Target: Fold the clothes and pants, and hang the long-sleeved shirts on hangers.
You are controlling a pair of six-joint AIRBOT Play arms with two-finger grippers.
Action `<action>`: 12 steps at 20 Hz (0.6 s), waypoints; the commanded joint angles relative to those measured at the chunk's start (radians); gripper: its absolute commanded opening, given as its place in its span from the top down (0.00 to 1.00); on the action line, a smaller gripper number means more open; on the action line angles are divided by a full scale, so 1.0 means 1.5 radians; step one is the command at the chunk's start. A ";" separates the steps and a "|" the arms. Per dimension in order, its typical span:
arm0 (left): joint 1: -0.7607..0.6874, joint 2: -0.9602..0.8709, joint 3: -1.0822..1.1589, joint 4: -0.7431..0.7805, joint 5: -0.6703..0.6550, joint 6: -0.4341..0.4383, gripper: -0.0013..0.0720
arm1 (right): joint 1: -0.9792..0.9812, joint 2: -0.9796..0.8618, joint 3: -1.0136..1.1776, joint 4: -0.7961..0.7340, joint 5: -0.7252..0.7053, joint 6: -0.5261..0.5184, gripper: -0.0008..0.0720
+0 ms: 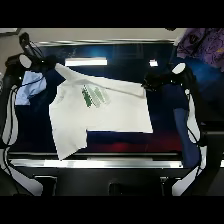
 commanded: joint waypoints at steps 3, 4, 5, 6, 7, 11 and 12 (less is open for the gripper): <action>0.027 -0.009 0.019 -0.069 -0.146 0.025 0.17 | -0.015 -0.005 0.000 0.014 0.039 -0.071 0.33; 0.048 0.007 0.019 -0.130 -0.179 0.096 0.17 | -0.027 0.013 0.000 0.007 0.071 -0.091 0.26; 0.067 0.022 0.019 -0.162 -0.216 0.132 0.17 | -0.042 0.035 0.000 -0.012 0.110 -0.117 0.24; 0.088 0.040 0.019 -0.165 -0.260 0.143 0.17 | -0.057 0.059 0.000 -0.044 0.152 -0.143 0.24; 0.107 0.055 0.018 -0.161 -0.302 0.143 0.17 | -0.075 0.084 0.000 -0.091 0.196 -0.168 0.24; 0.175 0.156 -0.099 -0.159 -0.376 0.157 0.17 | -0.184 0.180 -0.095 -0.055 0.233 -0.211 0.24; 0.190 0.198 -0.170 -0.159 -0.367 0.160 0.17 | -0.211 0.209 -0.160 -0.034 0.235 -0.228 0.24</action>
